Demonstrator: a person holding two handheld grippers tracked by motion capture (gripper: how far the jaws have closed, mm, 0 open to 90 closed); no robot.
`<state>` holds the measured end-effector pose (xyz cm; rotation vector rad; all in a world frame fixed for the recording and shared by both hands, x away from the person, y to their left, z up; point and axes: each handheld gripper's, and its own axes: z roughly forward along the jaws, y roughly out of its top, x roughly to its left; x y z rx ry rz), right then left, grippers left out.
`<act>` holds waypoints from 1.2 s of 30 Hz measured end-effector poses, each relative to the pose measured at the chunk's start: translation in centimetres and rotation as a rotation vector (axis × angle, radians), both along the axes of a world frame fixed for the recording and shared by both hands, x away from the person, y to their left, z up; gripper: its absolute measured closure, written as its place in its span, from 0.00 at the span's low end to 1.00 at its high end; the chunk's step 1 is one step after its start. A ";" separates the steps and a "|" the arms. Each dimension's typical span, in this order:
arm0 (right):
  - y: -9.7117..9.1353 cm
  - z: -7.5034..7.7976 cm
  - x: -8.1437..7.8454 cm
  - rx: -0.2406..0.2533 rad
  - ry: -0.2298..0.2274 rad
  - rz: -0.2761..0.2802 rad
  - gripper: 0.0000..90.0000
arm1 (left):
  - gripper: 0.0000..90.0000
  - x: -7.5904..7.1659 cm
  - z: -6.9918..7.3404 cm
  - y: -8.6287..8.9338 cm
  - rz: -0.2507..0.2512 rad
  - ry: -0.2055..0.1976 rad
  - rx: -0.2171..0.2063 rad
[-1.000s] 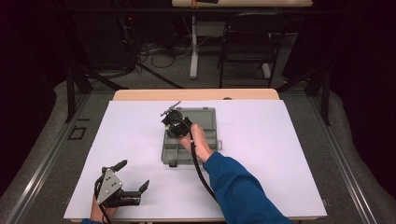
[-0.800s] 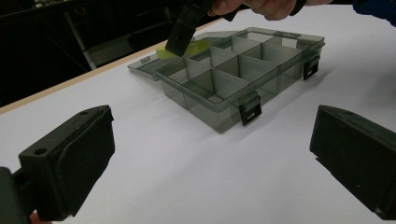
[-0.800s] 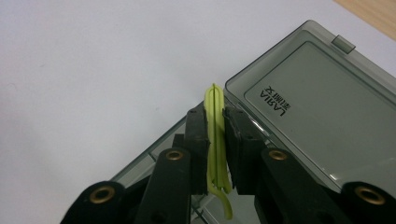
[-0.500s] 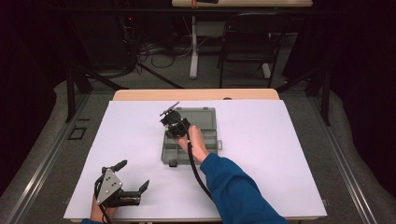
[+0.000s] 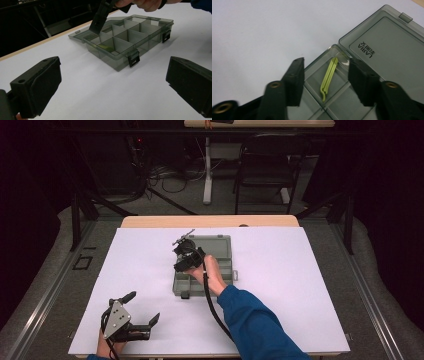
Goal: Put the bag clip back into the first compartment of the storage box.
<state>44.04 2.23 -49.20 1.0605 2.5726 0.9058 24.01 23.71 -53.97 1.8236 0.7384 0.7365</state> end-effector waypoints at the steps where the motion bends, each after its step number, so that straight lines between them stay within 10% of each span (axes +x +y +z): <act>1: -0.2 0.1 -0.2 0.007 -0.001 -0.002 0.38 | 0.00 0.0 0.0 0.0 0.001 0.000 0.000; 13: -2.8 1.0 -2.1 0.047 -0.039 0.071 0.09 | 0.00 0.2 0.0 -0.3 -0.002 0.000 0.001; 36: -9.9 1.9 -7.9 0.104 -0.158 0.094 0.01 | 0.00 0.1 0.0 -0.2 0.000 0.002 0.006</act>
